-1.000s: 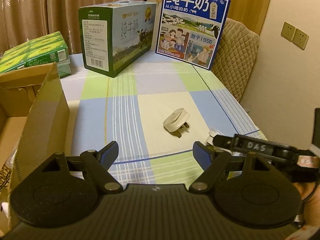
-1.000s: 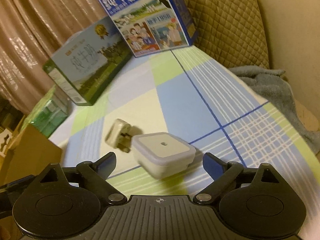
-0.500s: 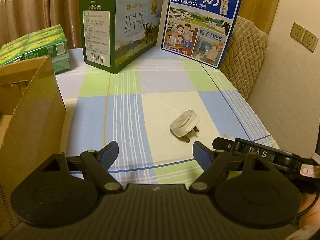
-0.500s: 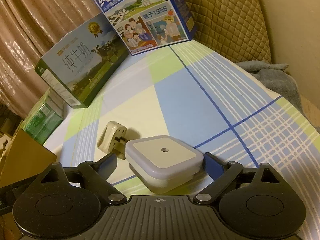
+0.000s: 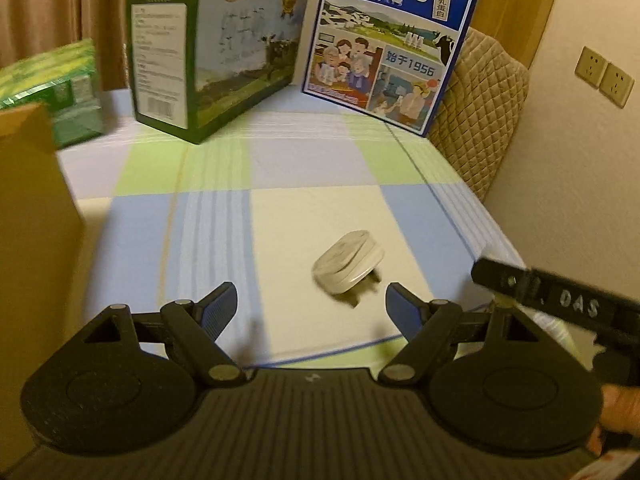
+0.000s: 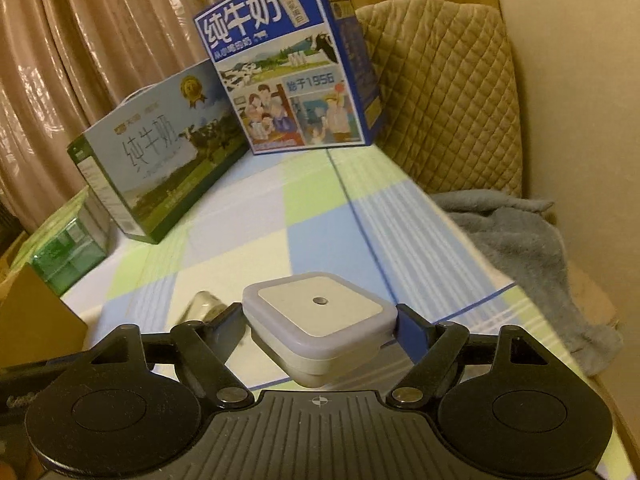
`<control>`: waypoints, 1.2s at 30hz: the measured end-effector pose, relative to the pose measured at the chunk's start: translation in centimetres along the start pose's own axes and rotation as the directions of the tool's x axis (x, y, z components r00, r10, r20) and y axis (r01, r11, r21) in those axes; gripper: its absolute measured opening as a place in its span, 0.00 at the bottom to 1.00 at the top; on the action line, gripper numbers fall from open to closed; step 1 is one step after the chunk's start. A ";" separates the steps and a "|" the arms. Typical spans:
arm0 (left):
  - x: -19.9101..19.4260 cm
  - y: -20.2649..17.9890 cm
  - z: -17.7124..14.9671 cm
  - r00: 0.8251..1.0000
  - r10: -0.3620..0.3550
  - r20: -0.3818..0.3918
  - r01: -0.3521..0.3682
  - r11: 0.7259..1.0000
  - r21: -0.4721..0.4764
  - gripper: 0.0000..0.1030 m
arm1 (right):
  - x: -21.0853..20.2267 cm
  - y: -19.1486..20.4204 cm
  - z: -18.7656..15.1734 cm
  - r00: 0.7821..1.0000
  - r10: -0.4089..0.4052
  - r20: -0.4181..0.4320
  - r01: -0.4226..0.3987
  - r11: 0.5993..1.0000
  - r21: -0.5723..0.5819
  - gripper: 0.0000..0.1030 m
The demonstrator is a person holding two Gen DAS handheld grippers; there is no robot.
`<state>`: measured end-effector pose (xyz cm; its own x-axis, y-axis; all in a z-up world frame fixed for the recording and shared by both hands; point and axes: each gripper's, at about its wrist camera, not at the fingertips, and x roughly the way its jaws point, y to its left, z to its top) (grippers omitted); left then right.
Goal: Organize rigid objects
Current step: 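Grasp the white square night-light plug with the right tool and lift it, then grasp the small white plug adapter with the left tool while the right tool holds the night light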
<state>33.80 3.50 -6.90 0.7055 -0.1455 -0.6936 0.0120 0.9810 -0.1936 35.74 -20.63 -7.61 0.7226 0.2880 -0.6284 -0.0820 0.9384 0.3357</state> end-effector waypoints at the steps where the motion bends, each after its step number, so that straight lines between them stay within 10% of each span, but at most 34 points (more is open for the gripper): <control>1: 0.5 -0.1 0.1 1.000 -0.010 -0.003 0.010 1.000 -0.014 0.75 | 0.0 -0.2 0.1 1.000 -0.006 -0.001 0.006 1.000 0.001 0.74; 21: 6.8 -0.5 0.7 0.997 -0.071 0.006 0.071 0.983 -0.168 0.50 | 0.2 -1.3 0.4 1.000 -0.028 -0.009 0.029 0.999 0.022 0.74; 36: 0.4 -1.1 -3.9 0.999 -0.041 -0.021 0.040 0.996 -0.078 0.49 | -1.2 -1.0 0.4 1.000 -0.016 0.007 0.016 1.000 0.007 0.74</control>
<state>31.35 1.90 -9.67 0.6894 -0.1887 -0.6994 -0.0156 0.9614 -0.2747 35.19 -22.00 -6.88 0.7289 0.2718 -0.6283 -0.0661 0.9414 0.3306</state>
